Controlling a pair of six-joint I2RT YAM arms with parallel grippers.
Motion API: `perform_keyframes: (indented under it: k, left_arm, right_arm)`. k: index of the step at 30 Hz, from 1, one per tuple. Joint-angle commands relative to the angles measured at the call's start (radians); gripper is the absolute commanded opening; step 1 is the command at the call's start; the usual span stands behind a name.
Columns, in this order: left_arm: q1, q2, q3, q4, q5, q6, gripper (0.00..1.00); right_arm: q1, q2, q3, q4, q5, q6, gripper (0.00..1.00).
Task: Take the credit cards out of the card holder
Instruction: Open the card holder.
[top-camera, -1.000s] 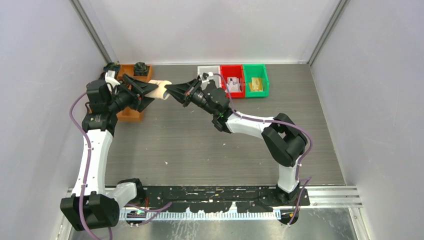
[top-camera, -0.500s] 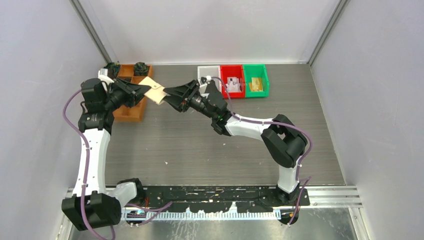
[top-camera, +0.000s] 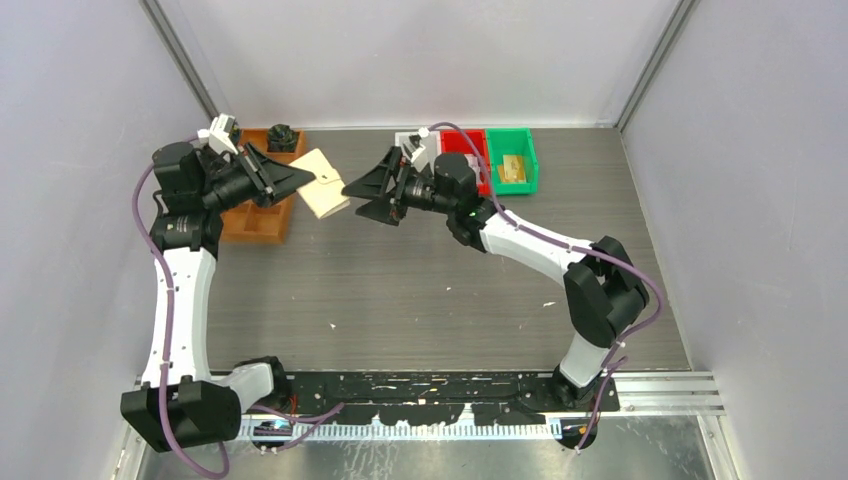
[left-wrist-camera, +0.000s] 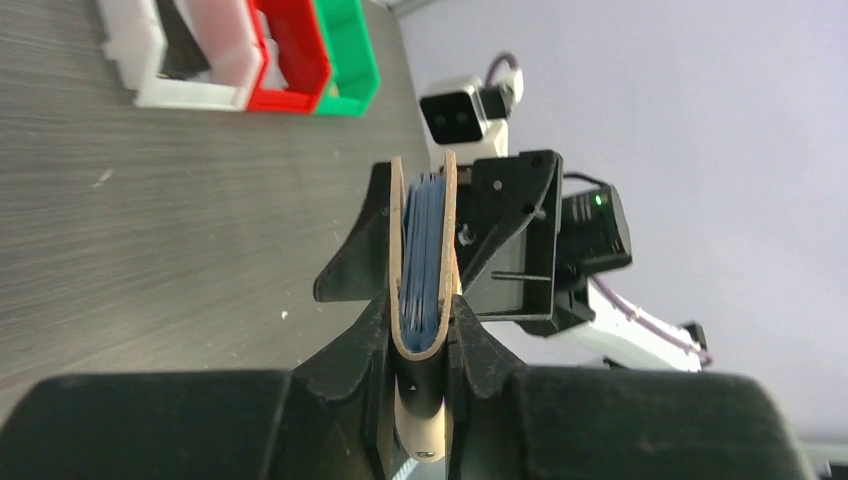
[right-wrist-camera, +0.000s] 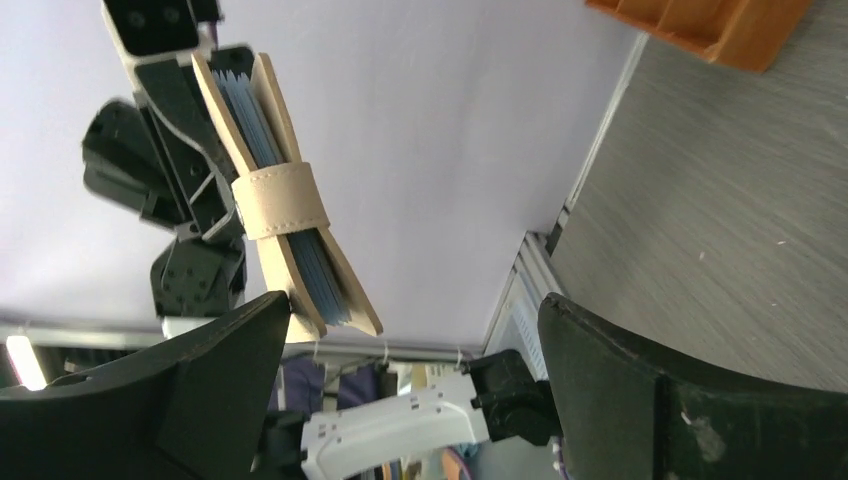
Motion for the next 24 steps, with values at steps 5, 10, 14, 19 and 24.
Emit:
perform_keyframes:
  k: [5,10,14,19,24]
  left_arm:
    - [-0.004,-0.079,0.024,0.082,0.235,0.035,0.07]
    - [-0.004,-0.086,0.012,0.074,0.246,0.049,0.07]
    - [-0.007,-0.088,0.006,0.069,0.244,0.048,0.07]
    - [-0.006,-0.101,0.011,0.043,0.228,0.055,0.12]
    - [-0.006,-0.119,0.015,0.009,0.226,0.028,0.83]
  right_arm:
    - [0.027,-0.014,0.049,0.414,-0.265,0.13,0.99]
    - [0.07,0.004,0.07,0.469,-0.279,0.151,0.89]
    - [0.093,0.013,0.085,0.458,-0.264,0.143,0.7]
    - [0.101,-0.002,0.069,0.462,-0.225,0.12,0.35]
    - [0.101,-0.04,0.033,0.401,-0.177,0.021,0.01]
